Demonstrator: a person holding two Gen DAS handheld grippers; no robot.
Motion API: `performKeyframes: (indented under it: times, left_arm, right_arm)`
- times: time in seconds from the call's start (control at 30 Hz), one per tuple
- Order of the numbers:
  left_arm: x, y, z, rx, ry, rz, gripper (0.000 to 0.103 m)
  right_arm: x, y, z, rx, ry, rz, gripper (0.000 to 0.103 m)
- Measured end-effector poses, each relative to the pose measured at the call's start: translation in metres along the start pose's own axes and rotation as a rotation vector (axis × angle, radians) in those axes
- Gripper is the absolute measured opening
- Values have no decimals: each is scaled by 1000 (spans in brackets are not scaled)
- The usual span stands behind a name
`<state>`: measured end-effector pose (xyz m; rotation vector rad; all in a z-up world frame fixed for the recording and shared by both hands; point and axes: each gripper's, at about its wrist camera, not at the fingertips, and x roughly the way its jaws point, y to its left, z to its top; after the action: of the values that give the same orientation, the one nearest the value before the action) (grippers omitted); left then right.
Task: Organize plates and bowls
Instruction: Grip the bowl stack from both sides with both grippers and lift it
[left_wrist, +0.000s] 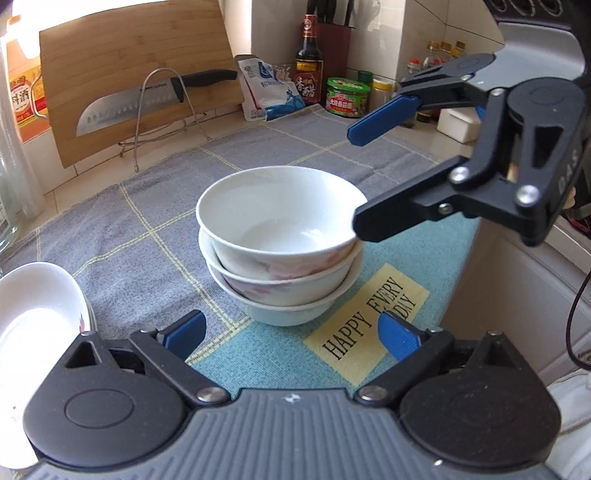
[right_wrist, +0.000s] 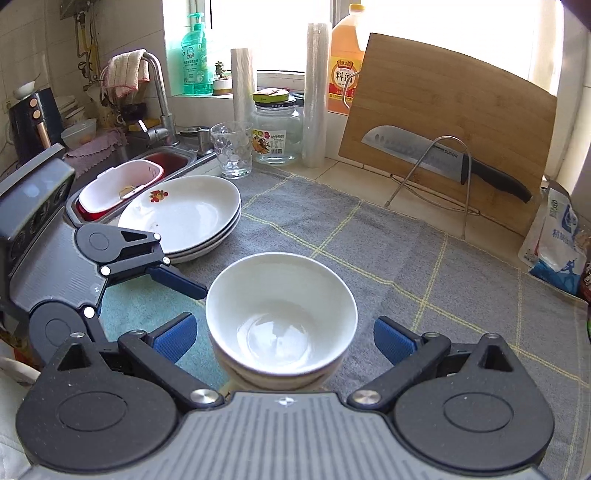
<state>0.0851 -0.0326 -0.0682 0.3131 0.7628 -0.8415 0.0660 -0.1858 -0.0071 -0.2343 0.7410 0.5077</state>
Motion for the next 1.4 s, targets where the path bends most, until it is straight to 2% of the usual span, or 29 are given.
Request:
performKeyframes:
  times: [0.17,0.33,0.5,0.83,1.13,1.23,1.4]
  left_arm:
    - [20,4,-5,39,47,-29,99]
    - [35,7,-6,55,93,-32,99]
    - [46,7,-6,73,123,-6,103]
    - [42,7,-14,77,57,-1,103]
    - [43,9,-12,74,55,-2,103]
    - [44,9,-8,73,80,10,103]
    - [37,9,-5,173,66,-6,100]
  right_arm:
    - [0,8,-29,-13,74,-75,103]
    - [20,0,-52,-16,147,-93,103]
    - [42,-10,-63,-3,172,-37,103]
    - [73,-24,-65,-85,211,58,103]
    - [82,-33,-58,-169,196,130,103]
    - [84,-35,-54,-188,194,145,103]
    - [83,-33,-42,-271,166,175,103]
